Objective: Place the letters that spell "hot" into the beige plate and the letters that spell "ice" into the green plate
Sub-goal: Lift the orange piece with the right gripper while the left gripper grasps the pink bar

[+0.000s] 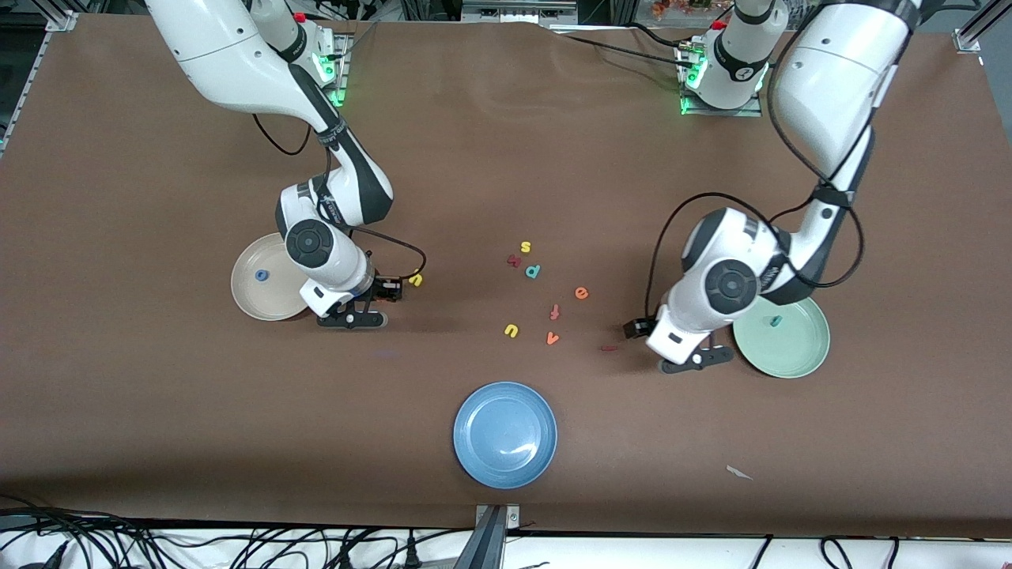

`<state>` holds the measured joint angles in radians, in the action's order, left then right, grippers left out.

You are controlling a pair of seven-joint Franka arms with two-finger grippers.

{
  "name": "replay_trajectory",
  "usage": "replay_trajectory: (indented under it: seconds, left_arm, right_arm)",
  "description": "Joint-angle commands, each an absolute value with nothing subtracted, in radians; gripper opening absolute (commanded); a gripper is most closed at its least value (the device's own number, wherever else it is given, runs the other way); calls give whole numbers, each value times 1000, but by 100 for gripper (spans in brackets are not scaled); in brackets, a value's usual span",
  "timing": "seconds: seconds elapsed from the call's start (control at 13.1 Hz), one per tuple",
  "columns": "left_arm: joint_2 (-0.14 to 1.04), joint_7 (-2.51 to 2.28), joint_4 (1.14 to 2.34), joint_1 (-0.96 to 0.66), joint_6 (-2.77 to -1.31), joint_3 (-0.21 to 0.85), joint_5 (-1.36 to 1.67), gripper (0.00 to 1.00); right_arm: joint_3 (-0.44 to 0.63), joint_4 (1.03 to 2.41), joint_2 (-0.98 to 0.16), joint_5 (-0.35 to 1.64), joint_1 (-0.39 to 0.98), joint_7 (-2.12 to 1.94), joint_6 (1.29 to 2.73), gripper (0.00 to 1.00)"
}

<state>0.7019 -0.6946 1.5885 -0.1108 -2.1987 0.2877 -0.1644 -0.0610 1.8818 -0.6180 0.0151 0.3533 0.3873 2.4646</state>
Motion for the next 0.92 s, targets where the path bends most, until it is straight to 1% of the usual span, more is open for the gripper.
replay_trajectory:
  seconds: [0.0,0.23,0.31,0.38,0.46,0.53,0.61,0.69,0.84]
  left_arm:
    - [764,-761,1499,-149,-2194,272,-146,100]
    - [830,-842,1425,-202,-2194,256,-147,100]
    - [848,-851,1402,-225,-2194,230,-146,100]
    - [865,-854,1384,-250,-2194,210,-144,100]
    - [889,-856,1358,-261,-2195,200,-144,99]
    - [906,-857,1336,-264,-2195,198,-144,97]
    - [916,-865,1330,-265,-2195,198,-144,94]
    - [919,-867,1325,-267,-2195,198,-144,92]
    - [928,-867,1313,-268,-2195,198,-144,85]
  right_arm:
    - [-64,1862,-649,18,354,394,2477,52]
    - [-64,1861,-652,17,354,394,2477,44]
    - [-64,1861,-652,15,354,394,2477,38]
    - [-64,1861,-652,15,354,393,2477,30]
    - [-64,1861,-652,15,354,393,2477,30]
    - [-64,1861,-653,15,356,394,2477,25]
    - [-64,1861,-655,15,356,394,2477,24]
    - [-63,1861,-655,14,356,393,2477,20]
    - [-63,1859,-653,17,356,390,2474,20]
